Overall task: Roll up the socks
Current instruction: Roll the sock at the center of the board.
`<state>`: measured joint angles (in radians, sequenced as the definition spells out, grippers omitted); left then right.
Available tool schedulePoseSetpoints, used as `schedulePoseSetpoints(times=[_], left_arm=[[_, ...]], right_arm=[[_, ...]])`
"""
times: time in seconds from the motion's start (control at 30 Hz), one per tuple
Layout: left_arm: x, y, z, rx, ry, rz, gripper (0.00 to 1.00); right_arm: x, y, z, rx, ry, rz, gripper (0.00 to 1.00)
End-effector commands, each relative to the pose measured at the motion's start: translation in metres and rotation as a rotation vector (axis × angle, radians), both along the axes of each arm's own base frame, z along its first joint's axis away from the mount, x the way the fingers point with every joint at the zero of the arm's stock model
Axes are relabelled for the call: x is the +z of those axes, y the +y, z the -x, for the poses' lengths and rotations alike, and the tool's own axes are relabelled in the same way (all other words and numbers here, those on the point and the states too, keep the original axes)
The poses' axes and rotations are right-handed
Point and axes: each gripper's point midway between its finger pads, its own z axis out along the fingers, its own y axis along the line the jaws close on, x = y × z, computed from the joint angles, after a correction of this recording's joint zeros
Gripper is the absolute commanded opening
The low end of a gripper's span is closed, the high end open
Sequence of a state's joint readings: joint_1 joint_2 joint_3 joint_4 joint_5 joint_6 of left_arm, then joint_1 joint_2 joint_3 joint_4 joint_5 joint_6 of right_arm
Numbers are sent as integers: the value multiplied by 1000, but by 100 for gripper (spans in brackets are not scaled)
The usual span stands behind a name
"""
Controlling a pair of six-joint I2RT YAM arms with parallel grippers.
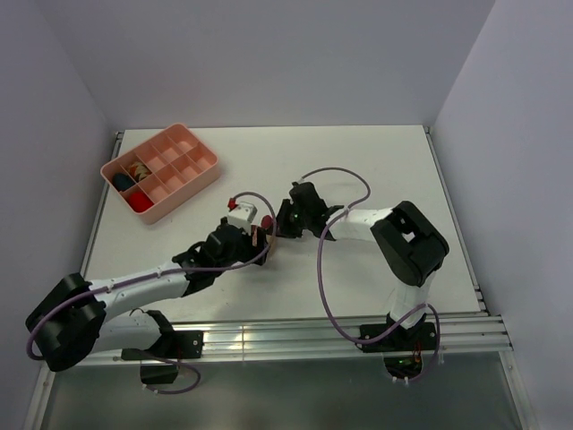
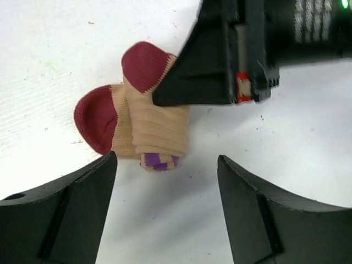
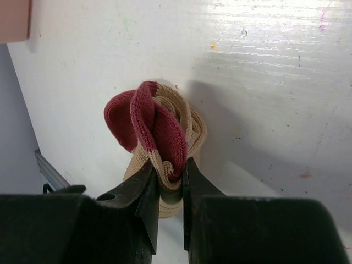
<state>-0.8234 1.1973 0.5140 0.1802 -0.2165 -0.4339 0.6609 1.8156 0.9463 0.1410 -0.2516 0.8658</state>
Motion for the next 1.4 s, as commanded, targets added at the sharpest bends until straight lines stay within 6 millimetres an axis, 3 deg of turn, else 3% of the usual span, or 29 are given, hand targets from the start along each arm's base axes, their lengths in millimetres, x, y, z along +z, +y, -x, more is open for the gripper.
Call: schedulePoseSetpoints(times=[0.0,0.13,0.43,0.63,0.93,0.97,1.0,1.07,1.1,1.17,1.2,1.27,1.37], left_arm=[[14,3,-11,48,-182,-91,78],[1,-11,-12,19,-217,-184,77],[-3,-44,-13,-28,-325,-318,72],[-18,-53,-15,-63,-318,-400,68],[-63,-36,-9,-25,-186,-531,57],[-66,-36,-8,-20,-174,-526,55],[-69,-35,-7,-21,-163,-536,45],[-75,-35,-6,-16,-142,-542,35],[-77,-34,-6,-20,-126,-549,24],[-80,-35,-3,-25,-98,-533,12],[-82,-32,-3,-26,-85,-529,1],[-80,-35,0,-38,-63,-486,1],[-78,-34,2,-49,-11,-415,1]], right_arm=[[3,-8,-3,-13,-6,88,0],[-2,-8,-1,-12,22,112,0],[-6,-4,1,11,45,129,0],[-6,-1,2,21,54,129,0],[-7,1,4,32,69,125,0],[-6,2,4,35,68,120,0],[-5,4,4,37,62,112,0],[-3,5,5,42,61,102,0],[-3,5,5,44,58,100,0],[1,6,5,48,49,90,0],[6,6,4,48,39,79,0],[12,7,2,42,31,59,2],[26,4,-5,24,12,9,17]])
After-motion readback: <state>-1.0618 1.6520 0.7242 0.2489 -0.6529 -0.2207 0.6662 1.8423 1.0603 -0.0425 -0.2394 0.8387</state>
